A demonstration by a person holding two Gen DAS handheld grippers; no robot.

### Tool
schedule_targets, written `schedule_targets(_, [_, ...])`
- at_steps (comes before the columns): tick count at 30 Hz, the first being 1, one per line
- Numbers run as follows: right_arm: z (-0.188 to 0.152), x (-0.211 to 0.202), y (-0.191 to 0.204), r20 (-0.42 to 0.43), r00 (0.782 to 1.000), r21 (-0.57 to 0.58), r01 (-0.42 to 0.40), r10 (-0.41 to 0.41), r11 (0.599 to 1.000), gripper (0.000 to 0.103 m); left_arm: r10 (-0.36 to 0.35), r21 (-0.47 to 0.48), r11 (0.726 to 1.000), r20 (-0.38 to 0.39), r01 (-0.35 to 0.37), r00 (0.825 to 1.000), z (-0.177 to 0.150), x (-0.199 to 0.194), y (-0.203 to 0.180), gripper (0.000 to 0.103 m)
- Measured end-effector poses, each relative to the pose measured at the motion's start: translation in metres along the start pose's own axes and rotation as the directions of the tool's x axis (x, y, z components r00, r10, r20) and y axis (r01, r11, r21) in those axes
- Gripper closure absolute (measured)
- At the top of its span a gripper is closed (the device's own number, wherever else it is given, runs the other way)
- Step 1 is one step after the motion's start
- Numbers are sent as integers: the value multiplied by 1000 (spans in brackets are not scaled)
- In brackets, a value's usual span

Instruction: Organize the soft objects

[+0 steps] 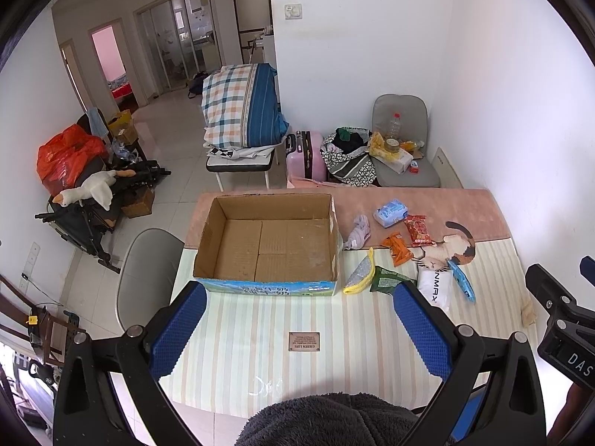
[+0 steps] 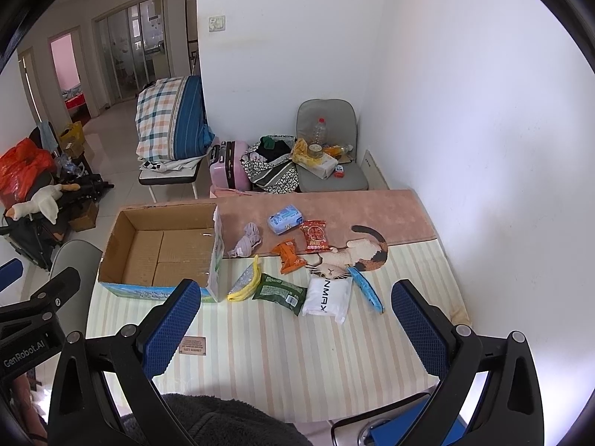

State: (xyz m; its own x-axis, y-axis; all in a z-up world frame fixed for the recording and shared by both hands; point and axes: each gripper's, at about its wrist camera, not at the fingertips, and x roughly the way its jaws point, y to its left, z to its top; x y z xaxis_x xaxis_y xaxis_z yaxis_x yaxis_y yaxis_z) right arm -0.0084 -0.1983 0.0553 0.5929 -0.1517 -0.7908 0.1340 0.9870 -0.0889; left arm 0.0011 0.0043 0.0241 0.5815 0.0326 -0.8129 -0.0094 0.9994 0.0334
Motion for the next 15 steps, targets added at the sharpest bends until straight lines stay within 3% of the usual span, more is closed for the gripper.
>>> schedule_targets(15, [6, 0, -5, -1, 1000, 13, -6, 6, 1000, 0, -2, 5, 1000, 2, 2, 1000, 4, 3, -2, 0])
